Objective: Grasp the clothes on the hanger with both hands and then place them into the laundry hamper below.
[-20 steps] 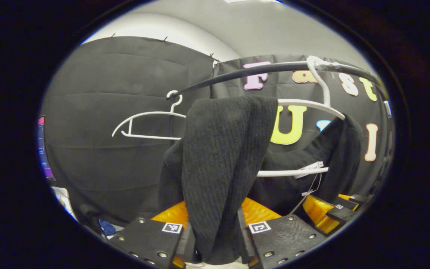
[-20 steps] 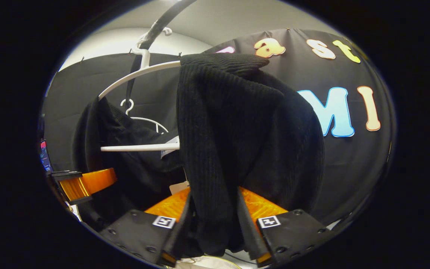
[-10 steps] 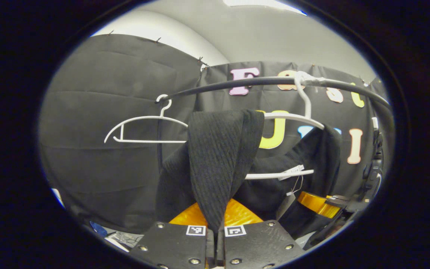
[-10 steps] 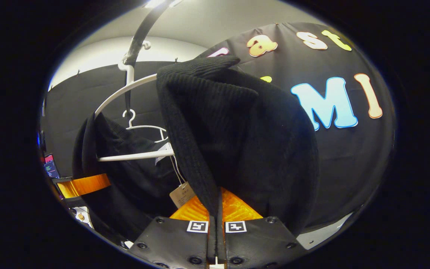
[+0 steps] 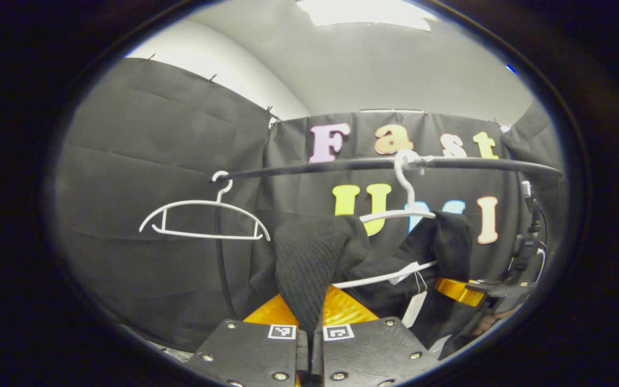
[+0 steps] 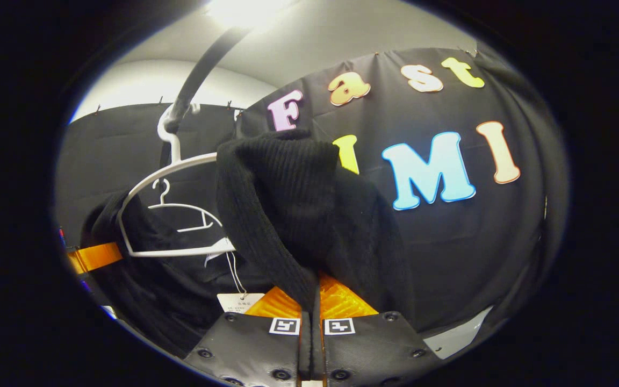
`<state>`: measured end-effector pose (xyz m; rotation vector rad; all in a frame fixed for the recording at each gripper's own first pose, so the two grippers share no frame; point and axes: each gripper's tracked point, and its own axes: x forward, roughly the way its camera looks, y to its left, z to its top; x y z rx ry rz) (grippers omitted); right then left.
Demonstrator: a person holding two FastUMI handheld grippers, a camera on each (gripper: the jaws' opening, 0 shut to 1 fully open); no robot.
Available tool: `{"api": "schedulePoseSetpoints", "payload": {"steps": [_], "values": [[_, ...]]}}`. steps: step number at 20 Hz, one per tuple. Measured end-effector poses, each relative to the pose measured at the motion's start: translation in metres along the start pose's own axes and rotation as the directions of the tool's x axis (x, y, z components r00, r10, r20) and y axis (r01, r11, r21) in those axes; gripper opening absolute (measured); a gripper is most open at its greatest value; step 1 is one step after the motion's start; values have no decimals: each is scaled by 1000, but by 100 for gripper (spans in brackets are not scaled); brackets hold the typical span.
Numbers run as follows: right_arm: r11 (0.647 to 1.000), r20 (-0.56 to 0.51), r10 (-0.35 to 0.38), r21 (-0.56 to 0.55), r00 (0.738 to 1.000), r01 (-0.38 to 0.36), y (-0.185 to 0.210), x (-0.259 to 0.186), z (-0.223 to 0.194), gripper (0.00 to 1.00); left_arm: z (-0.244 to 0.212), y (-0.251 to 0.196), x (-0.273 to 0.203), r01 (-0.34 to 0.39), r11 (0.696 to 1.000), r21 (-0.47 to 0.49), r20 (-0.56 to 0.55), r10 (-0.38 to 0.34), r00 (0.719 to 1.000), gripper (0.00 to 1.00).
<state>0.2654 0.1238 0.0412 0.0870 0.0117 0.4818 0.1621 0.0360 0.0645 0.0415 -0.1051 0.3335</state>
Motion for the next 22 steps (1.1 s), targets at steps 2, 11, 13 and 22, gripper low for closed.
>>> {"api": "schedulePoseSetpoints", "payload": {"steps": [2,11,13,22], "values": [[1000,23,-30,-3,999,31,-7,-5,10,2,14,7,-4,6,1000,-26,30,-5,1000,4],[990,102,-137,43,985,133,-40,-8,47,2,48,35,11,23,999,-35,102,-19,995,3],[989,105,-134,81,986,126,-43,-9,51,0,50,37,17,42,999,-19,100,-39,994,4],[972,23,5,233,1000,-11,-47,-24,53,0,69,49,36,133,976,-172,82,-121,989,3]]}}
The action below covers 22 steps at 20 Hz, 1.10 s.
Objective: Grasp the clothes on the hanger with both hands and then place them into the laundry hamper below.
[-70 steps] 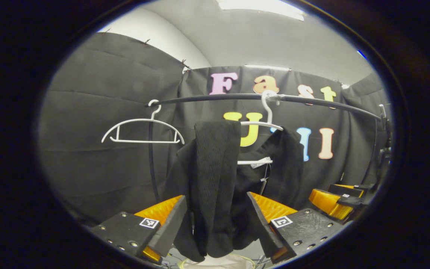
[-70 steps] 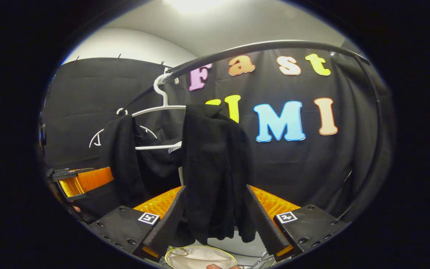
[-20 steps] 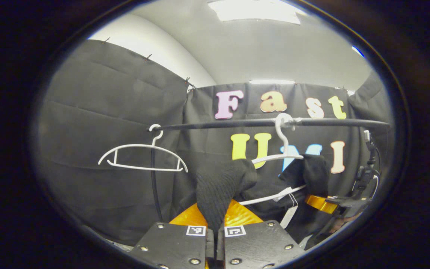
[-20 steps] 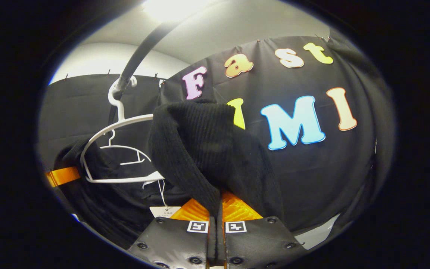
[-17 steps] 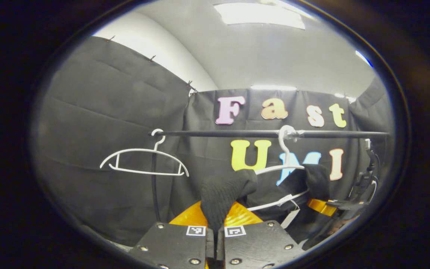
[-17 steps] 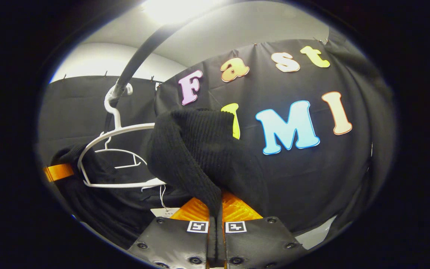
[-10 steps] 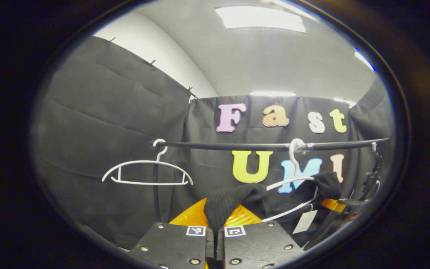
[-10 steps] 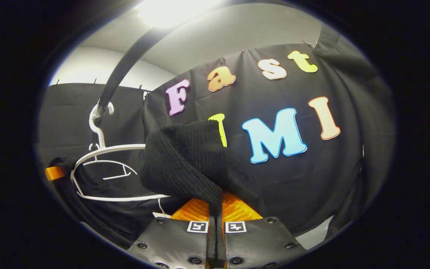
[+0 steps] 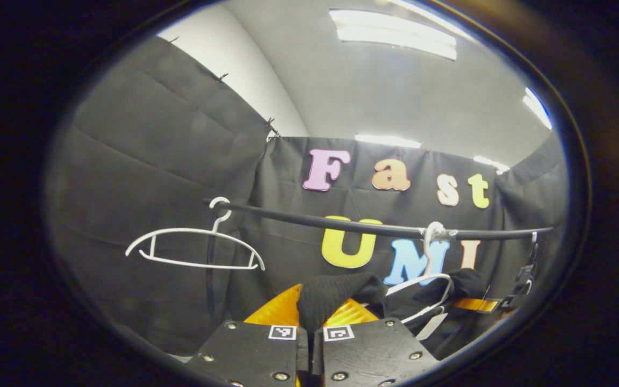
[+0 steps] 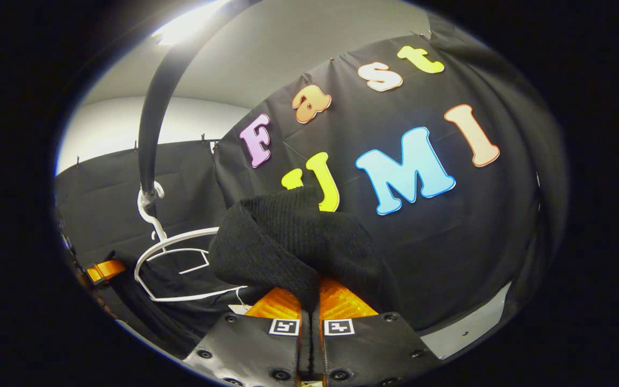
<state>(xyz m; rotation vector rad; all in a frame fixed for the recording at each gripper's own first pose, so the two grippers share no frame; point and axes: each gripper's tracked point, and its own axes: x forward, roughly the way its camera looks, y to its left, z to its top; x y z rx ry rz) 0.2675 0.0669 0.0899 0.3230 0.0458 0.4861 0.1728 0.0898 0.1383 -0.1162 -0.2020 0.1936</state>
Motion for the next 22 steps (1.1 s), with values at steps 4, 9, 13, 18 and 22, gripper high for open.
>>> {"api": "schedulePoseSetpoints", "payload": {"steps": [4,9,13,18,22], "values": [[997,55,-77,18,996,76,-31,-11,17,0,-1,15,10,-1,1000,31,-2,1,1000,3],[981,85,-192,-20,978,194,-69,-14,13,2,-14,57,14,-6,1000,24,-29,7,1000,4],[967,53,-251,-37,967,253,-81,-5,-13,2,-38,68,12,-25,998,49,-46,27,999,3],[940,96,-301,-137,949,313,-103,18,-17,2,-75,78,35,-55,998,-6,-87,54,995,4],[912,121,-336,-205,934,354,-112,29,-23,0,-88,87,43,-74,996,-40,-77,71,995,4]]}}
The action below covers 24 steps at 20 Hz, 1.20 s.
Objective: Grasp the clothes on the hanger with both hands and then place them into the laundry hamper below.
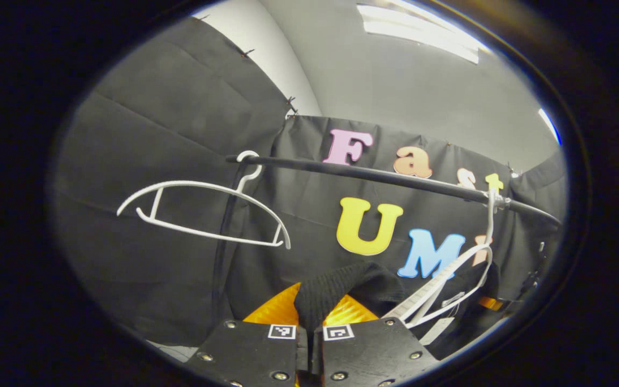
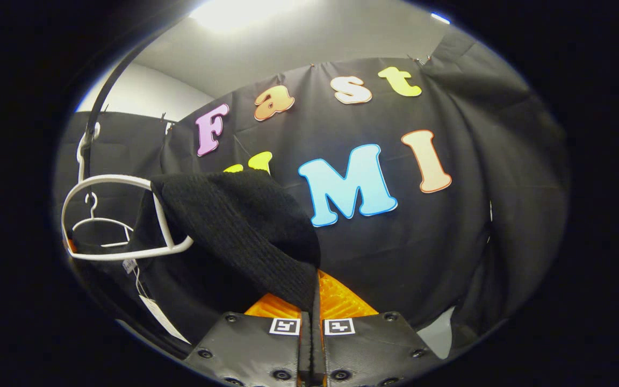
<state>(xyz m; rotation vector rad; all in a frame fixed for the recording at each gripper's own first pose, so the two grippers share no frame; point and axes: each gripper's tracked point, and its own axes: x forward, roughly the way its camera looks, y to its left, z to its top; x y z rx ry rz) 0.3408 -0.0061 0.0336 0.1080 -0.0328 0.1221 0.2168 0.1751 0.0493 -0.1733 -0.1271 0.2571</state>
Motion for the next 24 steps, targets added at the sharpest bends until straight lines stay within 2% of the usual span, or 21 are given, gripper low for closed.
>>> {"api": "schedulePoseSetpoints", "payload": {"steps": [3,8,10,12,14,15,17,21,24], "values": [[999,-76,-31,25,997,33,-10,15,-28,2,-31,25,-4,-22,1000,10,-77,23,997,4],[995,-202,-90,20,975,96,-35,16,-86,0,-93,13,-5,-16,997,72,-175,29,984,4],[993,-239,-100,36,966,112,-44,11,-102,2,-114,7,-6,-15,997,74,-214,31,976,3],[994,-263,-97,23,960,107,-44,2,-116,0,-134,2,-10,-13,997,79,-259,33,965,4],[996,-276,-80,2,958,84,-40,-12,-126,6,-154,0,-12,-13,996,94,-291,40,956,4],[997,-286,-78,1,955,82,-40,-21,-133,2,-159,-5,-20,-12,994,109,-307,45,950,4],[999,-315,-44,10,948,49,-33,-39,-148,3,-169,-11,-42,-15,988,156,-343,69,937,4],[998,-374,20,-49,927,-41,-35,-73,-181,3,-198,-24,-97,-5,962,272,-419,123,900,3],[998,-410,17,-55,912,-44,-41,-106,-192,3,-214,-41,-127,22,961,277,-468,115,876,4]]}}
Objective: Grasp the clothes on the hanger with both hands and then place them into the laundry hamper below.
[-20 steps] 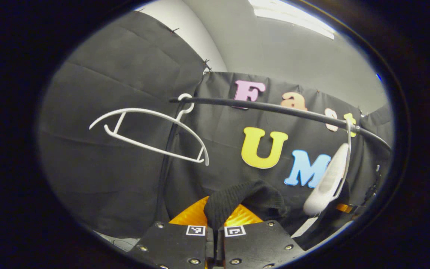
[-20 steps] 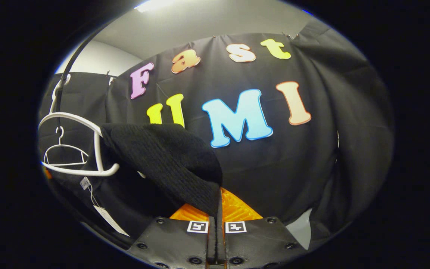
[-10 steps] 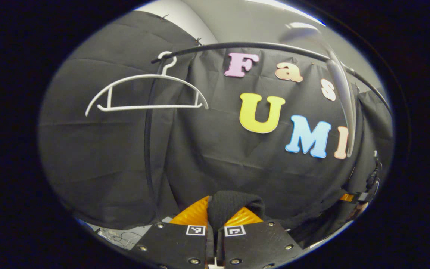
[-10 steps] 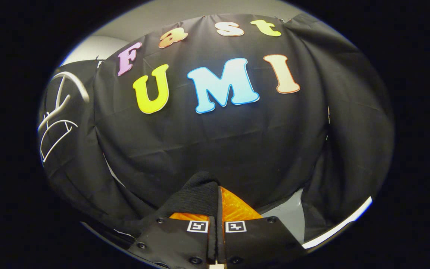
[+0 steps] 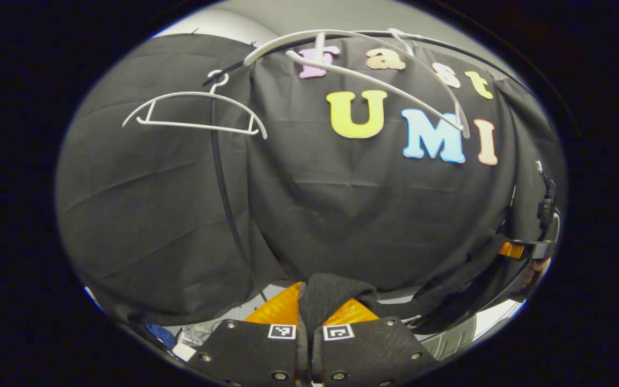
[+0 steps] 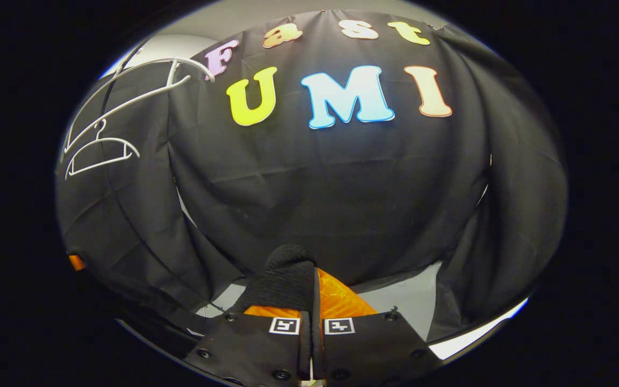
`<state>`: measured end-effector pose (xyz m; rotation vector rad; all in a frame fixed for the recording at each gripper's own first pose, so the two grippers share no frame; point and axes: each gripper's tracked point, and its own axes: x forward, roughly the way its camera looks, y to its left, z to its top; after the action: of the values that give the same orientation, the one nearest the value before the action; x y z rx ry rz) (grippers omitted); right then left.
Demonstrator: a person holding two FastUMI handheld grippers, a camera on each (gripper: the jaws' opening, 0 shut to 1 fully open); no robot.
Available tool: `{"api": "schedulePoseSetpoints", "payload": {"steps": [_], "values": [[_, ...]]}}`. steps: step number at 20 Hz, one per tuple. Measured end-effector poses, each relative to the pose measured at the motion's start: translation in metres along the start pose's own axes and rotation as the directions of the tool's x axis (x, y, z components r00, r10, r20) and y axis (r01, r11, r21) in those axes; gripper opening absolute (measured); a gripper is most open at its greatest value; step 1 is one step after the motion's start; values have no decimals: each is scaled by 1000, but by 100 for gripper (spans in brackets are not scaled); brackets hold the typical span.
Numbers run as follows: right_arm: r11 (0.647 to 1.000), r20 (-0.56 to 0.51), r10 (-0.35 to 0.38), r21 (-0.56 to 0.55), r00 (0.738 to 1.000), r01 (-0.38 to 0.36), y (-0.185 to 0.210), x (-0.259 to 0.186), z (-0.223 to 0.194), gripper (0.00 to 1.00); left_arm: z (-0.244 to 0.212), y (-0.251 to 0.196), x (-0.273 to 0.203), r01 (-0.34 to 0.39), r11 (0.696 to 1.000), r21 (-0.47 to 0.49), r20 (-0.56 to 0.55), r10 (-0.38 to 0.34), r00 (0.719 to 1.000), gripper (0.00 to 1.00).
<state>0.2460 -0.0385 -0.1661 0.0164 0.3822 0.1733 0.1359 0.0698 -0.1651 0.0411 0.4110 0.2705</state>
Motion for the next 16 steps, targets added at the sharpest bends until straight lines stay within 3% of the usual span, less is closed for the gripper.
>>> {"api": "schedulePoseSetpoints", "payload": {"steps": [2,5,10,16], "values": [[1000,-12,-13,-1,1000,13,2,-22,-11,6,-12,-7,-5,47,999,3,-17,-47,999,4],[998,-20,-69,0,997,69,4,-59,-23,2,-14,-23,-23,135,990,33,-32,-134,991,4],[980,-39,-185,62,982,187,20,-120,-47,3,-23,-38,-34,299,948,110,-33,-297,954,4],[962,-63,-253,88,965,258,56,-159,-68,3,-47,-44,-28,411,894,179,-57,-408,911,3]]}}
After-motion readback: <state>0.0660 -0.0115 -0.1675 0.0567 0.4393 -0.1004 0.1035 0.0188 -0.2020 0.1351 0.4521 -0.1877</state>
